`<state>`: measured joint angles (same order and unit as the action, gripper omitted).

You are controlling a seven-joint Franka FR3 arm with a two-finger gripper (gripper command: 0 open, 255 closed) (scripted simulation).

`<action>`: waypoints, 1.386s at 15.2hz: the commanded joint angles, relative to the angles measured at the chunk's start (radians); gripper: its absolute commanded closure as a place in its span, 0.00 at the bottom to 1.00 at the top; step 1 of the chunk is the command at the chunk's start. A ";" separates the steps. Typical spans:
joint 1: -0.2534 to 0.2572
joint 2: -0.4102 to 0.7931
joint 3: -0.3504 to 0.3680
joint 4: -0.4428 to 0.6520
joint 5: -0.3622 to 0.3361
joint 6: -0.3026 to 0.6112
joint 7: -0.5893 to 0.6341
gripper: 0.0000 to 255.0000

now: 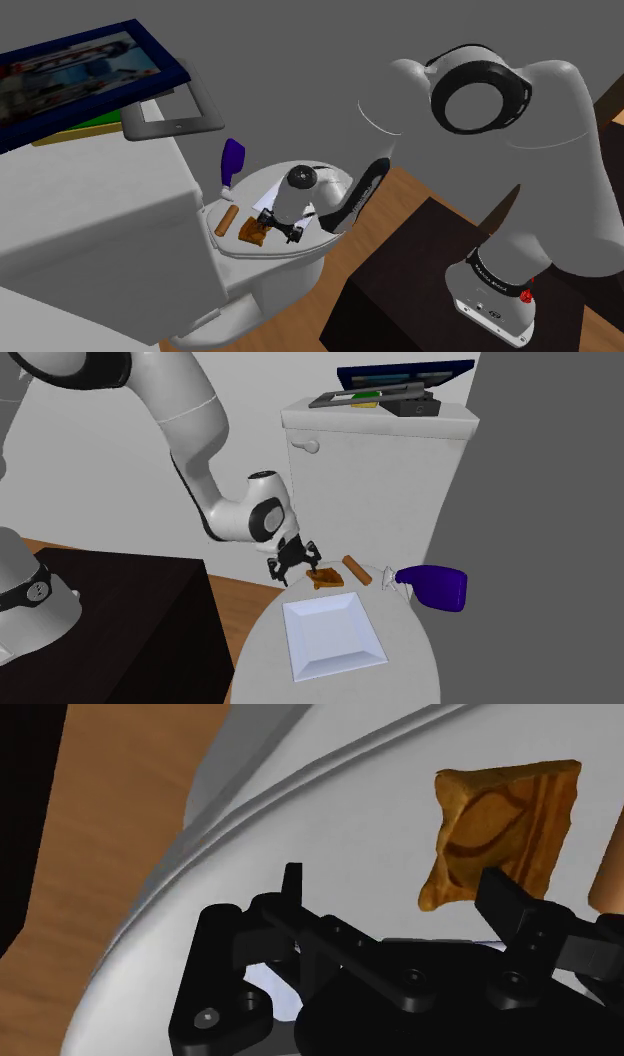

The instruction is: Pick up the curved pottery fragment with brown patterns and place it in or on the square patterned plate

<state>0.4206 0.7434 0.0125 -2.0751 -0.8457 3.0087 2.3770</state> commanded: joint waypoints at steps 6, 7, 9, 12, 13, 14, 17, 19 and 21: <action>0.439 0.167 -0.450 0.016 0.090 0.514 0.257 0.00; 0.434 0.183 -0.444 0.033 0.092 0.513 0.258 0.00; 0.425 0.206 -0.436 0.059 0.095 0.511 0.259 0.00; 0.425 0.206 -0.436 0.059 0.095 0.511 0.259 0.00; 0.425 0.206 -0.436 0.059 0.095 0.511 0.259 0.00; 0.425 0.206 -0.436 0.059 0.095 0.511 0.259 0.00; 0.425 0.206 -0.436 0.059 0.095 0.511 0.259 0.00; 0.425 0.206 -0.436 0.059 0.095 0.511 0.259 1.00; 0.425 0.206 -0.436 0.059 0.095 0.511 0.259 1.00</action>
<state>0.8453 0.9494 -0.4237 -2.0161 -0.7503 3.5202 2.6356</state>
